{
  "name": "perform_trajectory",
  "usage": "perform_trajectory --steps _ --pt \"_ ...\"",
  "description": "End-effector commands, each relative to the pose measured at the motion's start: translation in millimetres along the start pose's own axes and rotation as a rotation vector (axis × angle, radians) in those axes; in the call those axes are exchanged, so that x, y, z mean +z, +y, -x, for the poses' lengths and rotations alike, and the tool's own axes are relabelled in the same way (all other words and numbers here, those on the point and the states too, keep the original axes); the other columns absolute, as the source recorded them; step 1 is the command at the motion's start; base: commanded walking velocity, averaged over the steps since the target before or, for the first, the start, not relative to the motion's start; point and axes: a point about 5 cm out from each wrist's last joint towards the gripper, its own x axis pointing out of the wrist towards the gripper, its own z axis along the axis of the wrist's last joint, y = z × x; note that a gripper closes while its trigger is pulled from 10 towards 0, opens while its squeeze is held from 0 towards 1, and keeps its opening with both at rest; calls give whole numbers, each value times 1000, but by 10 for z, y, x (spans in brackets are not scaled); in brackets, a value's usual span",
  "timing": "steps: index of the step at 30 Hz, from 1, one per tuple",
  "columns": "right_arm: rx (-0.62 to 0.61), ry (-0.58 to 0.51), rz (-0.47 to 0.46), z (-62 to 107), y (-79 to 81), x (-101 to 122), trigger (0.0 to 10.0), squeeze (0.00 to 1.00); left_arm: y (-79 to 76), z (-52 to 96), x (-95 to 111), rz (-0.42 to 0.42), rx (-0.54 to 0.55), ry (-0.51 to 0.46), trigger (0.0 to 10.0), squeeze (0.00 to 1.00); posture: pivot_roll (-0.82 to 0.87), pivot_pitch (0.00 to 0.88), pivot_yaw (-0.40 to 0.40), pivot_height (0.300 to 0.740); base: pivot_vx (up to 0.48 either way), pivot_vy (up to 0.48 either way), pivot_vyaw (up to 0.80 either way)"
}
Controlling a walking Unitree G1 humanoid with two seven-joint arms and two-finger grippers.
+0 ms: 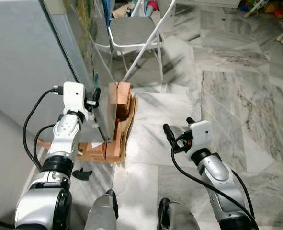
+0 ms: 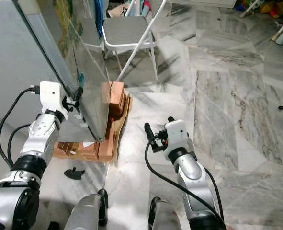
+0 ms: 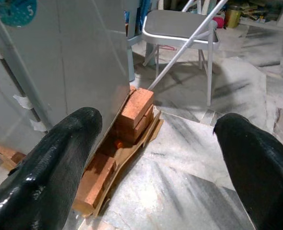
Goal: Restocking fridge
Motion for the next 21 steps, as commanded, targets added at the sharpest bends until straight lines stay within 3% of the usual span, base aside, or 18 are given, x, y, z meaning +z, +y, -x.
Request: perform_trajectory --steps 1,13,21 --pt "1 1 4 10 -1 11 10000 0 -2 -25 15 4 11 0 10000 0 23 162 -2 740 0 0 0" --pt "-5 2 11 61 3 19 10000 0 36 -144 87 -24 83 31 10000 0 2 176 1 740 0 0 0" --pt "-2 13 5 69 10 3 10000 0 34 -111 -49 -69 41 118 10000 0 8 181 2 740 0 0 0"
